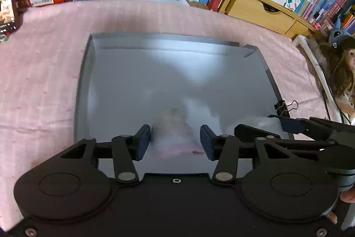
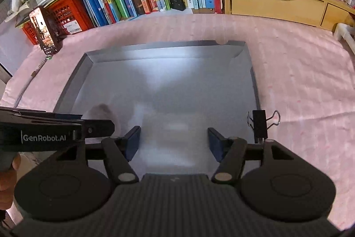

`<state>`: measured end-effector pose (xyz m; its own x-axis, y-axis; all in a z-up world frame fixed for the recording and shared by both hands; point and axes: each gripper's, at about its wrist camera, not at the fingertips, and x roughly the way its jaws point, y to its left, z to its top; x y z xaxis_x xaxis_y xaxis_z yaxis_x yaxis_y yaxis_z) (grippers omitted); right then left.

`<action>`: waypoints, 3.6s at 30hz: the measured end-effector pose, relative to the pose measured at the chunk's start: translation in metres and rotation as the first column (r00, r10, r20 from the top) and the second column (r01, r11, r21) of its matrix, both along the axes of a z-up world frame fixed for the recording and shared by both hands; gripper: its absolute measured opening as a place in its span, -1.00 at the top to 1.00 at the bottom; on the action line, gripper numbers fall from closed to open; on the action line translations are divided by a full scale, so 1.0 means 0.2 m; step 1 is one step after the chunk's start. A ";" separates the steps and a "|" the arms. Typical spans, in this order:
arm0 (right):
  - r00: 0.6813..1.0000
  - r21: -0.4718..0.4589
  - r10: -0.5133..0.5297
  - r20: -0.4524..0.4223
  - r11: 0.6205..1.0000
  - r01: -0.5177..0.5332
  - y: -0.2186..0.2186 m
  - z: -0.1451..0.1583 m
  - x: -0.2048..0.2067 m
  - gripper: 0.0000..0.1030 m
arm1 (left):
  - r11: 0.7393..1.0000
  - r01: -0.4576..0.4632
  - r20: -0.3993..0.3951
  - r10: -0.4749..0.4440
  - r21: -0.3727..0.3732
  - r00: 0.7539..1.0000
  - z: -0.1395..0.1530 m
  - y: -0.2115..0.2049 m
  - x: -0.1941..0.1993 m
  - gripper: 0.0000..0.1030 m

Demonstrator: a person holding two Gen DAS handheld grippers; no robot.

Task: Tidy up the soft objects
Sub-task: 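Carry the sock into the grey tray and open the left tool while the right tool drops the foam there, then move both tools back from the tray toward the remaining soft items, then grasp the green-and-pink scrunchies with the left tool while the right tool grasps the purple plush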

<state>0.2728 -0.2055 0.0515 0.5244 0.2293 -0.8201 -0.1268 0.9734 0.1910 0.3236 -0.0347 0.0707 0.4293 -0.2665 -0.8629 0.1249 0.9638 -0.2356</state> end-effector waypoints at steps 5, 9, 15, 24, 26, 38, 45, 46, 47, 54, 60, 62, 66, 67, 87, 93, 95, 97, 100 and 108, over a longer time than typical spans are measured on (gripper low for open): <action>1.000 0.018 -0.011 0.021 1.000 0.011 -0.03 0.04 -0.03 -0.61 | 1.000 -0.008 0.036 0.008 -0.003 0.999 0.06 0.03 -0.04 -0.26; 0.999 0.012 -0.014 0.046 1.000 0.013 -0.04 0.08 -0.06 -0.64 | 1.000 0.003 0.066 -0.003 -0.011 0.998 0.11 0.04 -0.09 -0.37; 0.995 0.011 -0.010 0.101 1.000 0.008 -0.04 0.15 -0.15 -0.66 | 1.000 0.028 0.121 -0.027 -0.009 0.992 0.20 0.04 -0.20 -0.43; 0.975 0.003 0.016 0.223 1.000 -0.017 -0.05 0.28 -0.33 -0.71 | 0.996 0.086 0.251 -0.083 -0.001 0.964 0.34 0.05 -0.45 -0.51; 0.968 0.009 0.021 0.249 1.000 -0.024 -0.06 0.31 -0.39 -0.71 | 0.995 0.099 0.283 -0.095 0.001 0.955 0.36 0.05 -0.52 -0.54; 0.920 0.022 0.053 0.388 0.998 -0.067 -0.06 0.37 -0.74 -0.75 | 0.990 0.141 0.424 -0.139 0.028 0.895 0.38 0.06 -0.96 -0.66; 0.900 0.037 0.059 0.431 0.996 -0.083 -0.07 0.30 -0.89 -0.79 | 0.993 0.120 0.437 -0.114 0.012 0.892 0.30 0.10 -1.11 -0.66; 0.897 0.038 0.058 0.438 0.996 -0.083 -0.07 0.29 -0.91 -0.80 | 0.993 0.118 0.437 -0.110 0.007 0.893 0.28 0.11 -1.12 -0.67; 0.893 0.037 0.059 0.445 0.996 -0.084 -0.07 0.28 -0.93 -0.80 | 0.993 0.115 0.439 -0.105 0.003 0.892 0.27 0.11 -1.14 -0.67; 0.877 0.005 0.075 0.475 0.996 -0.087 -0.01 0.19 -1.05 -0.86 | 0.996 0.088 0.457 -0.075 -0.008 0.887 0.19 0.16 -1.24 -0.72; 0.877 -0.008 0.084 0.472 0.996 -0.092 0.03 0.10 -1.11 -0.86 | 0.999 0.051 0.464 -0.043 -0.005 0.885 0.11 0.19 -1.30 -0.73; 0.874 -0.002 0.081 0.478 0.996 -0.091 0.03 0.09 -1.13 -0.86 | 0.999 0.039 0.470 -0.034 0.000 0.882 0.09 0.20 -1.32 -0.74; 0.864 -0.010 0.078 0.497 0.996 -0.084 0.05 0.07 -1.17 -0.86 | 1.000 0.024 0.478 -0.028 0.015 0.878 0.05 0.22 -1.37 -0.77; 0.863 -0.012 0.078 0.500 0.996 -0.083 0.06 0.07 -1.18 -0.86 | 1.000 0.022 0.480 -0.028 0.018 0.877 0.04 0.22 -1.38 -0.79; 0.866 -0.053 0.100 0.490 0.995 -0.085 0.13 -0.14 -1.28 -0.93 | 0.991 -0.078 0.509 0.011 0.111 0.860 -0.15 0.26 -1.51 -0.87; 0.872 -0.072 0.109 0.477 0.994 -0.085 0.16 -0.19 -1.28 -0.94 | 0.988 -0.120 0.495 0.058 0.095 0.867 -0.18 0.31 -1.48 -0.87; 0.875 -0.073 0.110 0.471 0.994 -0.086 0.16 -0.20 -1.28 -0.94 | 0.987 -0.133 0.492 0.073 0.088 0.868 -0.19 0.33 -1.47 -0.87; 0.876 -0.078 0.114 0.468 0.993 -0.087 0.17 -0.21 -1.27 -0.94 | 0.986 -0.148 0.497 0.090 0.080 0.863 -0.20 0.34 -1.46 -0.87; 0.875 -0.082 0.120 0.469 0.992 -0.092 0.17 -0.23 -1.26 -0.94 | 0.980 -0.188 0.539 0.126 0.063 0.833 -0.23 0.34 -1.45 -0.87; 0.870 -0.088 0.110 0.481 0.993 -0.077 0.20 -0.28 -1.26 -0.96 | 0.974 -0.226 0.553 0.174 0.026 0.814 -0.28 0.36 -1.41 -0.88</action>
<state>0.0212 -0.1659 -0.0054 0.8383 0.2531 -0.4829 -0.2783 0.9603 0.0202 0.0412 0.0380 0.0141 0.8711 -0.0591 -0.4876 0.0102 0.9947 -0.1023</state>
